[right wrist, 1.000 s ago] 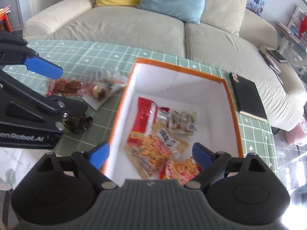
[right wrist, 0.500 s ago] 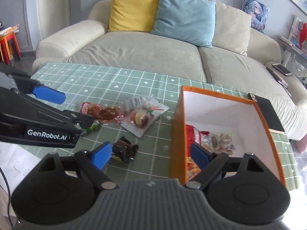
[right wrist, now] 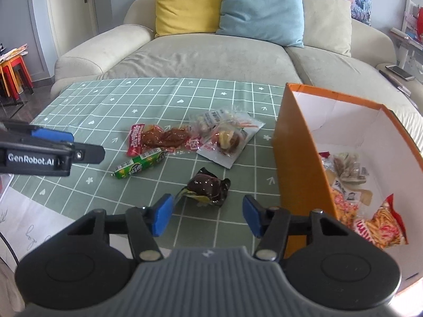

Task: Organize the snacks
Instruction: 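Grasp the green sausage stick with the left gripper while the right gripper grasps the dark wrapped snack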

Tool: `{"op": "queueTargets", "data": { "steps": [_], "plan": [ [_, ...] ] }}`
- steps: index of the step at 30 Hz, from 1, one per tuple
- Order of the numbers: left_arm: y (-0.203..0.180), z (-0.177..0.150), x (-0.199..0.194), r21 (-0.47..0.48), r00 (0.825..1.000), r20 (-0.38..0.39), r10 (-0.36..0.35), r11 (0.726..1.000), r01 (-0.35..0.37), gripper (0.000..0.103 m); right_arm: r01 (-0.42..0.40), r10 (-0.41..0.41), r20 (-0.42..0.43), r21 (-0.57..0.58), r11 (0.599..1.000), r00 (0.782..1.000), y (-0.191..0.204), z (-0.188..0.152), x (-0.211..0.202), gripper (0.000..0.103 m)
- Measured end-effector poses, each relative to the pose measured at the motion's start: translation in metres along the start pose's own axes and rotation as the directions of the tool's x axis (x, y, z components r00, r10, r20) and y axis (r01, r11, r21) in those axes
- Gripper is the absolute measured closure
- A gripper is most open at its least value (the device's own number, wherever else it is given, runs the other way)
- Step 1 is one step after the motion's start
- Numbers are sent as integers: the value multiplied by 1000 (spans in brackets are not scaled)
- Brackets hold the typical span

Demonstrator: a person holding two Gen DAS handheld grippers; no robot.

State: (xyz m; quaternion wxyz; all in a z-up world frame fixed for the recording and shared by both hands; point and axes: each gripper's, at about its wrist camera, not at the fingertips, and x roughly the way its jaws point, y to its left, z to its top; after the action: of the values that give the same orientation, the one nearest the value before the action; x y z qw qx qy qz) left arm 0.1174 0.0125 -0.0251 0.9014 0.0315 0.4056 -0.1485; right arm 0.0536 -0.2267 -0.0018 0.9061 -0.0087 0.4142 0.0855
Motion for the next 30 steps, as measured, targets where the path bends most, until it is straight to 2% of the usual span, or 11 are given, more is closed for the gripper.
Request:
{"op": "queueTargets", "data": {
  "steps": [4, 8, 11, 12, 17, 24, 28, 30],
  "plan": [
    [4, 0, 14, -15, 1000, 6, -24, 1000, 24, 28, -18, 18, 5, 5, 1000, 1000, 4, 5, 14, 47],
    [2, 1, 36, 30, 999, -3, -47, 998, 47, 29, -9, 9, -12, -6, 1000, 1000, 7, 11, 32, 47],
    [4, 5, 58, 36, 997, -35, -63, 997, 64, 34, -3, 3, -31, 2, 1000, 1000, 4, 14, 47, 47],
    [4, 6, 64, 41, 997, -52, -62, 997, 64, 37, -3, 4, -37, 8, 1000, 999, 3, 16, 51, 47],
    [-1, 13, 86, 97, 993, -102, -51, 993, 61, 37, -6, 8, -83, 18, 1000, 997, -1, 23, 72, 51],
    [-7, 21, 105, 98, 976, -218, -24, 994, 47, 46, -18, 25, -168, 43, 999, 985, -6, 26, 95, 51],
    [-11, 21, 112, 118, 969, -247, 2, 993, 28, 49, -37, 52, -204, 75, 997, 978, -10, 23, 104, 51],
    [-11, 22, 116, 110, 964, -265, 15, 994, 15, 54, -40, 56, -204, 81, 996, 977, -11, 23, 105, 51]
  ]
}}
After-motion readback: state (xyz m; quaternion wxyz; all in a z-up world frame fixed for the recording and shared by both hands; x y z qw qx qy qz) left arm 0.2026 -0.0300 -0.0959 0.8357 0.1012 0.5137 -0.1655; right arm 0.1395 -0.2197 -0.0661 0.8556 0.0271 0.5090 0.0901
